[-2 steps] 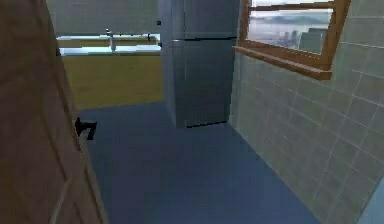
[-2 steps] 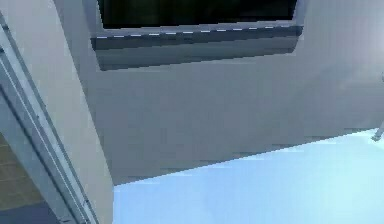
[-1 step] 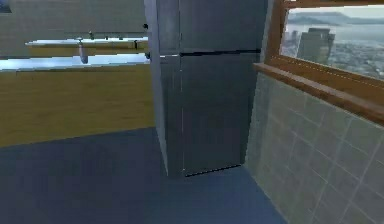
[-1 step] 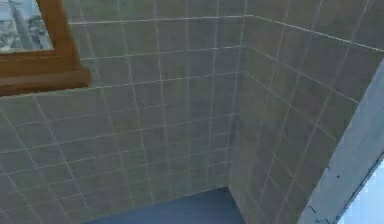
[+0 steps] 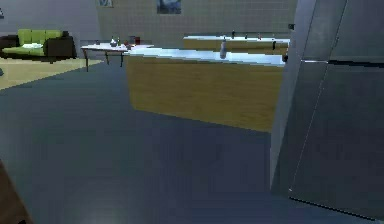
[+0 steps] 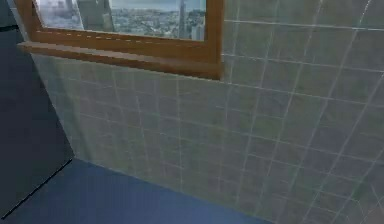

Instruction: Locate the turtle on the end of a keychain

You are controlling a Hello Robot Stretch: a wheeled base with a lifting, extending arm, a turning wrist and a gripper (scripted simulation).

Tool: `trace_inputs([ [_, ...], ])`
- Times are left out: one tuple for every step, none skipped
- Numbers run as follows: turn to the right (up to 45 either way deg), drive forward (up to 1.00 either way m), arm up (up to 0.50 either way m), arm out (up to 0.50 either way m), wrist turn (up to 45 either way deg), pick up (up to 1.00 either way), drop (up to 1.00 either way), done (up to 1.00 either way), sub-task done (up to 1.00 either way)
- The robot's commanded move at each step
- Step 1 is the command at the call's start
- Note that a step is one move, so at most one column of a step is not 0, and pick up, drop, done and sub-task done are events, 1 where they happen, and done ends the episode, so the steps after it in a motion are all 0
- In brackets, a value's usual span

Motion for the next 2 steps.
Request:
trace_inputs([
  [0.0, 0.80, 0.00, 0.00, 0.0, 0.00, 0.00, 0.00, 0.00],
  [-45.0, 0.00, 0.00, 0.00, 0.0, 0.00, 0.00, 0.00, 0.00],
])
